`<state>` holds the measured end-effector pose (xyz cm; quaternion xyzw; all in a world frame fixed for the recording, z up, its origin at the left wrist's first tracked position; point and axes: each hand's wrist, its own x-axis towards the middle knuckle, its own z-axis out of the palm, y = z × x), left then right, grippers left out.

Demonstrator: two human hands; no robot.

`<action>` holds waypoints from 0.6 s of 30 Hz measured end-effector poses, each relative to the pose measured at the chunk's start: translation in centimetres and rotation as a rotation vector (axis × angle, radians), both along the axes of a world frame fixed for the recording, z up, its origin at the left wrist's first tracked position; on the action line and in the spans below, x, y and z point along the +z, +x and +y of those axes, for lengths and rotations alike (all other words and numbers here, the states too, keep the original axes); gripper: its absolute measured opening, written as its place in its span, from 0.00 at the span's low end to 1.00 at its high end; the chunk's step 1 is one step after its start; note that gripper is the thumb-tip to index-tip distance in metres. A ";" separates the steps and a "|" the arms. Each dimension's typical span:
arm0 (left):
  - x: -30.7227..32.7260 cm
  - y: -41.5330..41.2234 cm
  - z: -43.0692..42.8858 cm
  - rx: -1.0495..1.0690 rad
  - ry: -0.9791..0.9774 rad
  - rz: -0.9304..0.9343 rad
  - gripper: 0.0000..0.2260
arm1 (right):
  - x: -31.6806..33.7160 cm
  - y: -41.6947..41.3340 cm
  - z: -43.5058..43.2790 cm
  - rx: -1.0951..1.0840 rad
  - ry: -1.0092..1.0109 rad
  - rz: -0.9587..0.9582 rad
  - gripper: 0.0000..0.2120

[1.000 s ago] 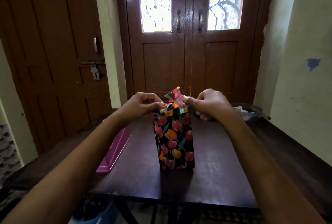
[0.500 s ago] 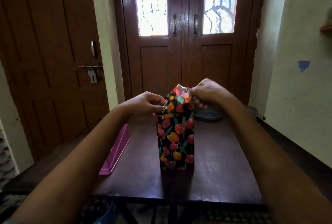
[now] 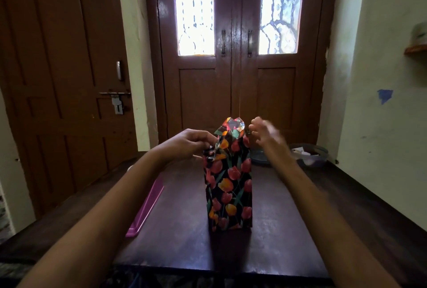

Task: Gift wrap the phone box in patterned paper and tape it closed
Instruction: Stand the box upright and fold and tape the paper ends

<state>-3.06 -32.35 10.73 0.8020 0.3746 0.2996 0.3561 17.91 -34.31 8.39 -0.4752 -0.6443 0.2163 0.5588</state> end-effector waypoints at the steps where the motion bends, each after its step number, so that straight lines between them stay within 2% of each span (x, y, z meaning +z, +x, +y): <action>1: 0.1 0.1 -0.2 -0.018 -0.015 -0.015 0.12 | -0.9 -0.4 -0.6 0.105 -0.041 -0.069 0.29; 3: 0.6 0.3 -0.6 -0.052 -0.065 -0.031 0.11 | -2.3 -1.7 -1.5 0.235 -0.048 -0.141 0.35; 4: 0.9 0.3 -0.7 -0.065 -0.098 -0.026 0.11 | -2.9 -2.1 -1.3 0.232 -0.030 -0.153 0.36; 7: 1.5 0.5 -1.3 -0.075 -0.155 -0.048 0.17 | -3.2 -2.3 -0.2 0.207 -0.025 -0.059 0.39; 9: 1.5 0.7 -1.9 -0.051 -0.032 -0.004 0.17 | -3.4 -2.1 0.2 0.257 -0.047 0.048 0.43; 12: 0.9 1.6 -2.5 0.019 0.283 0.104 0.11 | -3.6 -2.4 -0.1 0.326 -0.026 0.164 0.34; 14: 1.0 2.0 -2.6 0.098 0.448 0.104 0.05 | -3.6 -2.4 -0.2 0.335 -0.018 0.208 0.34; 16: 1.3 2.3 -2.5 0.170 0.542 0.036 0.03 | -3.6 -2.1 -0.2 0.321 0.012 0.181 0.37; 18: 1.8 2.6 -2.5 0.232 0.609 -0.030 0.02 | -3.4 -1.7 -0.2 0.285 0.053 0.063 0.35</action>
